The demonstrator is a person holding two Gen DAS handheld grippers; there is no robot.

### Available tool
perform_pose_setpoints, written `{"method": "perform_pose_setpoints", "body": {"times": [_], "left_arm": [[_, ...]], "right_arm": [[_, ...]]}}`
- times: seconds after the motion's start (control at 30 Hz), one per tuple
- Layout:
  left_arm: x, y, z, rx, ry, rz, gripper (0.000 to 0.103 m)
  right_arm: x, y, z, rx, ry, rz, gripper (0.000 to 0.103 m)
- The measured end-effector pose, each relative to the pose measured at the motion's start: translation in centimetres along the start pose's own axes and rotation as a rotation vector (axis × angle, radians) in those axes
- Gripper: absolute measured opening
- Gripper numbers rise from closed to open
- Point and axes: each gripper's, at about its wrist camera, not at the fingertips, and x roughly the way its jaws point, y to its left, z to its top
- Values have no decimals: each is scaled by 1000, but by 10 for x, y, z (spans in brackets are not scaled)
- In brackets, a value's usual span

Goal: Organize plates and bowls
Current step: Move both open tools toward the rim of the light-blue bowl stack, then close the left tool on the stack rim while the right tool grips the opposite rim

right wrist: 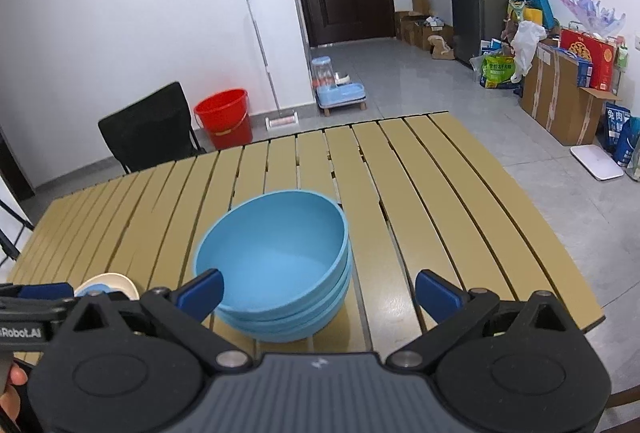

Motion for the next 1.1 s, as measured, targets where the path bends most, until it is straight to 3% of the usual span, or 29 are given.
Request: {"method": "perform_pose_setpoints", "body": {"times": [0.53,0.7,0.8,0.93,1.1], "left_arm": [[85,6,40,-199,220,3,101],[109,7,45,-239,268,17,90],[123,9,48,-252,300,12,75],[139,11,51,-272,343,2,66],[153,9,52,-272,367,-14,64]], "right_arm": [[78,-19,33,47,230,-56,86],[104,-23,35,65,290,-66,80],[117,-25,34,77,316,-63,73],[131,-23,32,79,350,-54,66],[146,-24,30,99,388,-26,57]]}}
